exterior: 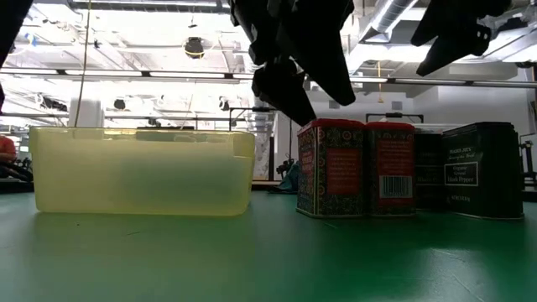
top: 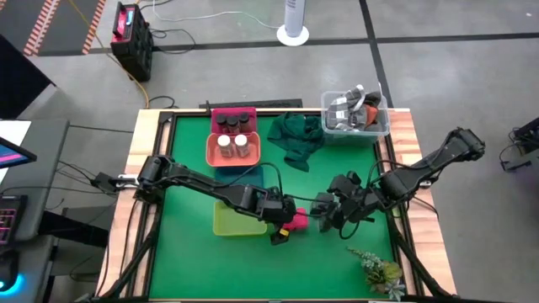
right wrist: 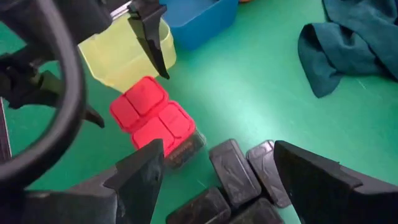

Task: Sort spices by type
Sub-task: Put the left red spice can into the blue bin

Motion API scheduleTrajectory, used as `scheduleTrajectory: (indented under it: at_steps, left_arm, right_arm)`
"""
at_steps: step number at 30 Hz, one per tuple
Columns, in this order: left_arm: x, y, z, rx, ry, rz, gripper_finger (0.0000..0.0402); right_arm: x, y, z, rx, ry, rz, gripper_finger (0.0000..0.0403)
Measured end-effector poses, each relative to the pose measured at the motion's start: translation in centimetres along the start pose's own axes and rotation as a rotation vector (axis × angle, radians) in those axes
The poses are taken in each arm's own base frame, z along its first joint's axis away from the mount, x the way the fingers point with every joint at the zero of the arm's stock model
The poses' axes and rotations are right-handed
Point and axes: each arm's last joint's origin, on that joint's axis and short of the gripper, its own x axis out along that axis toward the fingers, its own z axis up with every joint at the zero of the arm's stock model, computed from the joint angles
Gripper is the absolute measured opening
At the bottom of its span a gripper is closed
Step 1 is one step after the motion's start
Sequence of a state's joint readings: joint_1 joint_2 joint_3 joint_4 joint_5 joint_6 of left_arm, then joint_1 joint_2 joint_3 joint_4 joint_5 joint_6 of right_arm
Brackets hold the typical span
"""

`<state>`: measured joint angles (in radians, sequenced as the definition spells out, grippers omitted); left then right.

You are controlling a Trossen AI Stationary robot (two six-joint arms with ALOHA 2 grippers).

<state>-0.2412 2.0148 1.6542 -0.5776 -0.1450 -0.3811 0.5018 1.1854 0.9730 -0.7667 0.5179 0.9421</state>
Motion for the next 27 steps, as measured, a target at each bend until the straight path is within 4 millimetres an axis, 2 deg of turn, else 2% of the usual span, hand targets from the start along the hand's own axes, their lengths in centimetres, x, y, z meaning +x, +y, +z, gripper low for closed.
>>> scheduleTrajectory:
  at_steps: [12,20,27]
  left_arm:
    - [0.0,-0.2,-0.1,0.02,0.011,-0.029,0.04]
    - [2.1,-0.6,-0.7,0.075,0.047,0.021,0.04]
    - [2.2,-0.3,-0.6,0.094,0.046,0.052,0.04]
  right_arm:
    - [-0.1,0.1,-0.3,0.002,0.009,-0.002,0.0327]
    - [-0.1,0.0,-0.3,0.001,0.009,-0.004,0.0327]
    - [-0.1,0.0,-0.3,-0.001,0.009,-0.005,0.0327]
